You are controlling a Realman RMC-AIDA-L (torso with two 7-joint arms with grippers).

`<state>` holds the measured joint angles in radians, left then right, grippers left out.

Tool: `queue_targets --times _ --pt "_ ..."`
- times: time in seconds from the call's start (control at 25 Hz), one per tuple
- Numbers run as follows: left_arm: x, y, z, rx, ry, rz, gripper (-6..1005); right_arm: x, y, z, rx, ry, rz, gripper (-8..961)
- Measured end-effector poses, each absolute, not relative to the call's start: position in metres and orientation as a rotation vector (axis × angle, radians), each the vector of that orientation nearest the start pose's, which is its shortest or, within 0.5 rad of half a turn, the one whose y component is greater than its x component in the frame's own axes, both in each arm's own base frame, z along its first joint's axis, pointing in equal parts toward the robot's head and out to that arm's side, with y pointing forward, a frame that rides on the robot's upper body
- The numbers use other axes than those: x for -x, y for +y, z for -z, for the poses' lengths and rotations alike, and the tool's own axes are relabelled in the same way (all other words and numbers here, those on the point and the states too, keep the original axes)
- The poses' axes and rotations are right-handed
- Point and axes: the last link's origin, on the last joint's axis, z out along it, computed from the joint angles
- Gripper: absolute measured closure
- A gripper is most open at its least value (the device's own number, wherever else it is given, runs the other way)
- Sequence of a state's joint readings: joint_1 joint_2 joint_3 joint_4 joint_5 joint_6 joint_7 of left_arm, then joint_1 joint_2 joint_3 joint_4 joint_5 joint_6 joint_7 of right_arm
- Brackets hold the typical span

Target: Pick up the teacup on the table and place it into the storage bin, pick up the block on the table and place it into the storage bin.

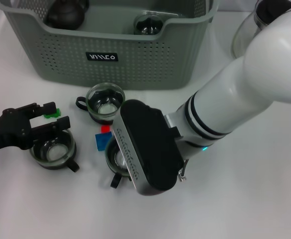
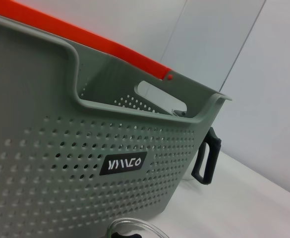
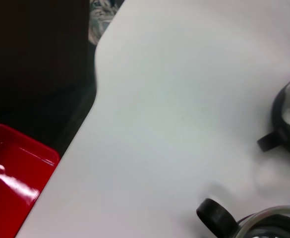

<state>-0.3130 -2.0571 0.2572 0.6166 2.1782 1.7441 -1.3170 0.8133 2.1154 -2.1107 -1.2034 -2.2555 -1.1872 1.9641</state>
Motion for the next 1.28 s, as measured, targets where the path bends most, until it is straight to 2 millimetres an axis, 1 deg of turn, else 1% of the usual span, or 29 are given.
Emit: queue_targets --times 0.12,0.24,0.36,0.48,0.52,0.56,0.68,0.8,0.88,0.92,0.96,1.04,1.16,1.28 --pt "0.349 0.241 -0.038 2.424 -0.954 0.821 311 -0.079 0.286 0.144 3.094 -0.721 0.498 895" --pt "0.349 0.241 -0.038 2.423 -0.955 0.821 311 -0.070 0.294 0.124 3.092 -0.647 0.420 895" --pt "0.350 0.240 -0.038 2.422 -0.955 0.821 311 -0.065 0.308 0.094 3.078 -0.552 0.306 895" --pt "0.350 0.240 -0.038 2.420 -0.955 0.819 311 -0.065 0.321 0.062 3.060 -0.458 0.155 896" --pt "0.350 0.240 -0.038 2.419 -0.956 0.818 311 -0.064 0.327 0.042 3.050 -0.408 0.015 896" --pt "0.351 0.241 -0.038 2.417 -0.958 0.815 311 -0.064 0.327 0.042 3.050 -0.408 0.015 896" --pt "0.351 0.242 -0.038 2.414 -0.959 0.811 311 -0.060 0.336 0.011 2.994 -0.319 -0.301 896" --pt "0.350 0.243 -0.038 2.416 -0.955 0.811 311 -0.054 0.345 -0.012 2.898 -0.220 -0.579 892" --pt "0.350 0.244 -0.038 2.418 -0.953 0.812 311 -0.050 0.355 -0.024 2.816 -0.111 -0.719 888" --pt "0.349 0.245 -0.038 2.419 -0.949 0.813 311 -0.044 0.368 -0.031 2.738 0.026 -0.800 886" --pt "0.349 0.245 -0.038 2.419 -0.949 0.813 311 -0.044 0.368 -0.031 2.738 0.026 -0.800 884" --pt "0.348 0.246 -0.038 2.423 -0.948 0.814 312 -0.035 0.384 -0.034 2.672 0.155 -0.824 880" --pt "0.347 0.248 -0.037 2.427 -0.954 0.816 312 -0.017 0.402 -0.028 2.642 0.234 -0.754 874" --pt "0.347 0.248 -0.037 2.426 -0.955 0.814 312 0.003 0.421 -0.018 2.634 0.293 -0.640 868"
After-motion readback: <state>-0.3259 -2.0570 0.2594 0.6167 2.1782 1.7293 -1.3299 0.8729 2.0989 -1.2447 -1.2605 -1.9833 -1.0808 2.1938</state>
